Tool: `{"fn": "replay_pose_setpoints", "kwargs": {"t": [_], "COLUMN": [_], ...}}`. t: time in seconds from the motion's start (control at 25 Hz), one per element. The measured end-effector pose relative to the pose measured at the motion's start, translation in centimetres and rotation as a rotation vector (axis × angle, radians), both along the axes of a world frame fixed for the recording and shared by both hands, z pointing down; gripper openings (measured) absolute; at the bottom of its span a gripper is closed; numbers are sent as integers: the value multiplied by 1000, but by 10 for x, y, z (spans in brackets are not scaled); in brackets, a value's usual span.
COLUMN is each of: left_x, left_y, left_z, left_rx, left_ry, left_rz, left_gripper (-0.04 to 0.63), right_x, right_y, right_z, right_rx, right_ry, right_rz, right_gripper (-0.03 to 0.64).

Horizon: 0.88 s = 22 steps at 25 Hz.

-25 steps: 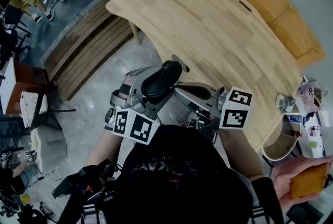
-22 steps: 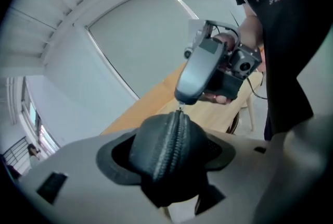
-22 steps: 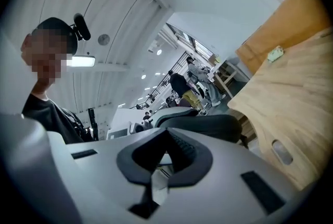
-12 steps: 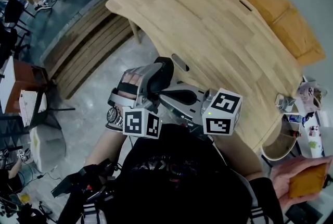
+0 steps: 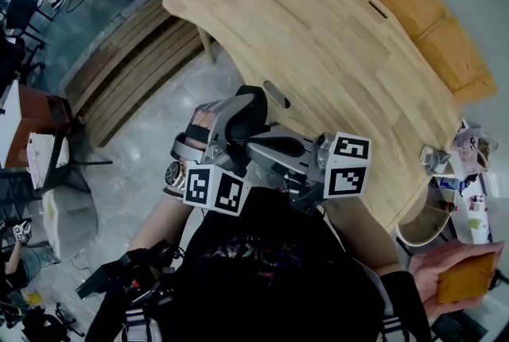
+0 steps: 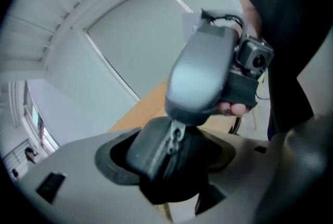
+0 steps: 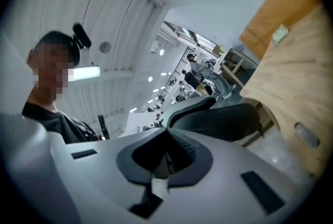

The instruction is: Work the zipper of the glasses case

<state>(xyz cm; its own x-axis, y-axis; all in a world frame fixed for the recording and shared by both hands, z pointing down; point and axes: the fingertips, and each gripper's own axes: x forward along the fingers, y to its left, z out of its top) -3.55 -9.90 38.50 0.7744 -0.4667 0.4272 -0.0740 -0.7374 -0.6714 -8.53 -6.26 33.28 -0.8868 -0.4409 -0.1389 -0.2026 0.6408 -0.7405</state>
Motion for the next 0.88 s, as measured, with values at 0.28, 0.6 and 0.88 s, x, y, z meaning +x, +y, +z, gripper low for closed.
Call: {"fn": "replay_pose_setpoints", "kwargs": {"t": [0.28,0.6,0.88], "left_x": [-7,-11,-24], "left_y": [12,-1,-22], "left_z": [-33,-4,30], "left_rx": [-32,-141,-19], "left_ry": [219,71,-218], "left_rz": [110,14,-120], "left_gripper": [310,288,279], "right_x": [33,40,17], "right_y": [11,-5,-3], "right_z": [-41,-26,1], "right_rx": [1,30,128], "right_ry": [-331,-90,304], "right_rz": [-132,-5,51], "right_gripper": [15,15,15]}}
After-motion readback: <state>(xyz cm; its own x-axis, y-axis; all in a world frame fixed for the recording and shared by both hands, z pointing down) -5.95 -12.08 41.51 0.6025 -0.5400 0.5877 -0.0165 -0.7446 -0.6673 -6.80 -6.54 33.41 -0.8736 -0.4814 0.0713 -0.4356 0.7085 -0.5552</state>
